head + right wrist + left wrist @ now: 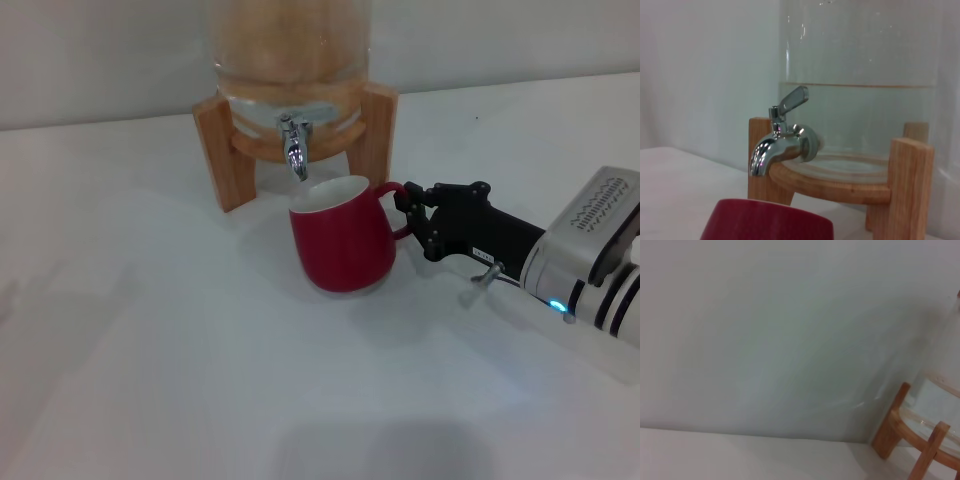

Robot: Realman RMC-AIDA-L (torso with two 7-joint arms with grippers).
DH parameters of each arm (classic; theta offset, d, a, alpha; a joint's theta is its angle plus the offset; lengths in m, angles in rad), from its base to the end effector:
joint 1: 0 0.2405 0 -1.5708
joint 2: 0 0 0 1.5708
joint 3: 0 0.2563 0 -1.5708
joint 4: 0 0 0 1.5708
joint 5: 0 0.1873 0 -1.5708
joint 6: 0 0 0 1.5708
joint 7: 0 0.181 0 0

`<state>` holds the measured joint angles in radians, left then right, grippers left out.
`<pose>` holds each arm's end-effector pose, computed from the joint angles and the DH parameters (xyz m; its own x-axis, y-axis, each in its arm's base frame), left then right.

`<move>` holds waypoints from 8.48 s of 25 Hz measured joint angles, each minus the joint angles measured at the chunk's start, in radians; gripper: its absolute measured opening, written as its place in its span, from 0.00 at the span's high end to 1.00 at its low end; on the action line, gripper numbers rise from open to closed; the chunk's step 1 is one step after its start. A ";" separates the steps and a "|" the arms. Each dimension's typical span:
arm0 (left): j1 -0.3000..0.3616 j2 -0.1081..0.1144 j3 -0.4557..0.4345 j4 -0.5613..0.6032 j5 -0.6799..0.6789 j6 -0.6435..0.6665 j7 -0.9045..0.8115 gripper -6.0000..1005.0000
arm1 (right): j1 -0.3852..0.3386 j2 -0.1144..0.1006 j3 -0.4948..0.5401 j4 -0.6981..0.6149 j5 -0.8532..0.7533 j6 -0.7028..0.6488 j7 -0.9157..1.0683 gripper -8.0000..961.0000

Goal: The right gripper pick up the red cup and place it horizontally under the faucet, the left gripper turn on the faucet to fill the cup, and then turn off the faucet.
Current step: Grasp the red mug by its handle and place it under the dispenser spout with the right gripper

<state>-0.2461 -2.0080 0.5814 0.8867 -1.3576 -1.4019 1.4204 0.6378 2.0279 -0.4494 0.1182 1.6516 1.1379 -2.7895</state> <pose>-0.3273 0.3145 0.0843 0.5063 0.4444 0.7390 0.8437 -0.4325 -0.3179 0.2602 0.3668 -0.0670 0.8011 -0.0711 -0.5943 -0.5080 -0.6060 -0.6122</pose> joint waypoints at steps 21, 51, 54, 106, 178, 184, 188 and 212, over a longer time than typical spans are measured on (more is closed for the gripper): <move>-0.002 0.000 0.000 0.000 0.000 0.000 -0.001 0.20 | -0.014 0.000 -0.014 -0.001 -0.011 0.014 -0.017 0.85; -0.002 0.000 0.000 0.000 -0.009 0.001 -0.012 0.20 | -0.037 0.000 -0.015 -0.002 -0.013 0.046 -0.008 0.82; -0.002 0.000 0.000 0.000 -0.009 0.001 -0.012 0.20 | -0.037 0.000 -0.018 -0.001 -0.023 0.034 -0.011 0.82; -0.003 -0.010 0.000 0.000 -0.009 -0.009 -0.012 0.20 | 0.113 0.000 0.174 0.164 -0.028 -0.169 -0.126 0.82; -0.015 -0.015 0.000 0.000 -0.008 -0.005 -0.012 0.20 | 0.161 0.000 0.348 0.165 -0.156 -0.299 -0.125 0.61; -0.015 -0.013 0.000 0.000 -0.009 -0.005 -0.012 0.20 | 0.158 -0.002 0.346 0.166 -0.156 -0.292 -0.124 0.60; -0.015 -0.011 0.000 0.000 -0.009 -0.004 -0.013 0.20 | 0.156 -0.004 0.343 0.167 -0.156 -0.287 -0.123 0.60; -0.015 -0.006 -0.018 0.000 -0.007 -0.002 -0.015 0.20 | 0.119 -0.023 0.336 0.151 -0.216 -0.246 -0.033 0.60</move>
<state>-0.2607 -2.0140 0.5636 0.8866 -1.3646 -1.4039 1.4051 0.7572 2.0046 -0.1131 0.2687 1.4353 0.8920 -2.8225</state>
